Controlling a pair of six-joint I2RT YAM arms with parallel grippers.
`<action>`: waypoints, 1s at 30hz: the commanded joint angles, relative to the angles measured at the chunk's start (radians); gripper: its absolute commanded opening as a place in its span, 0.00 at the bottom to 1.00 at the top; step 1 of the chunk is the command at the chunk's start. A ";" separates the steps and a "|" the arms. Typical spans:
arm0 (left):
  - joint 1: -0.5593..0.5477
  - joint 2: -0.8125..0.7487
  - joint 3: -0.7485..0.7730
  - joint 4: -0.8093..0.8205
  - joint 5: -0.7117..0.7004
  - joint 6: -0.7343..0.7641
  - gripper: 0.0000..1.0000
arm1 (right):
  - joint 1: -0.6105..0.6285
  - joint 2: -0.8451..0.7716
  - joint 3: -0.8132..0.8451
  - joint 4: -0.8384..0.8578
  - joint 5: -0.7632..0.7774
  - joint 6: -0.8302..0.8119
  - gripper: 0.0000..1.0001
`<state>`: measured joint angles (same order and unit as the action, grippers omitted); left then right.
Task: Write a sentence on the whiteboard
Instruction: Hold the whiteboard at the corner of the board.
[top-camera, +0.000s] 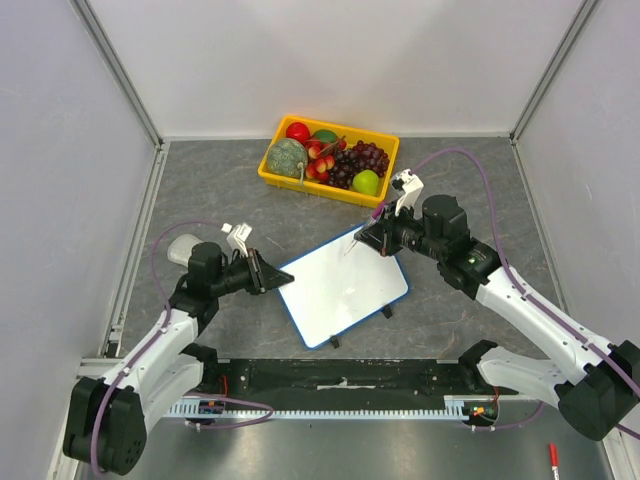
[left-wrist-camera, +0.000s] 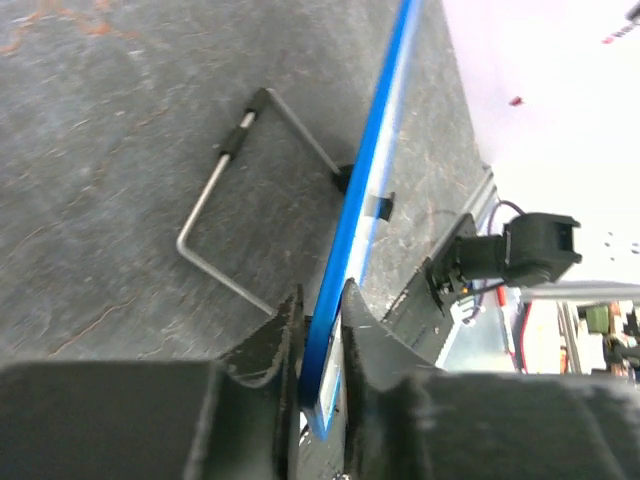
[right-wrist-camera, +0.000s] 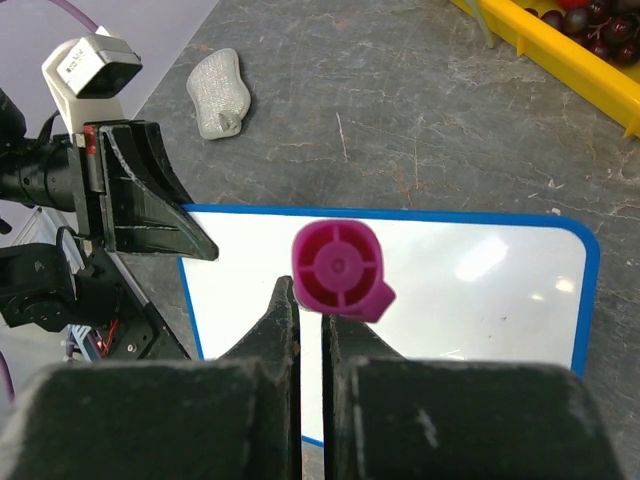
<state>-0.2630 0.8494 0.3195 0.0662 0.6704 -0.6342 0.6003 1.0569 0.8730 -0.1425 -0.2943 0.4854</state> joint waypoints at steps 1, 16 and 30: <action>0.005 0.052 0.000 0.055 0.035 0.043 0.08 | 0.006 -0.025 -0.012 0.044 -0.003 -0.016 0.00; 0.004 0.140 0.062 -0.057 0.043 0.134 0.02 | 0.007 -0.038 -0.032 0.043 -0.008 -0.039 0.00; 0.004 0.037 0.093 -0.163 -0.026 0.114 0.48 | 0.007 -0.072 -0.072 0.083 -0.006 -0.076 0.00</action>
<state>-0.2596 0.9199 0.3996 -0.0536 0.6819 -0.5613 0.6022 1.0218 0.8207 -0.1215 -0.3012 0.4446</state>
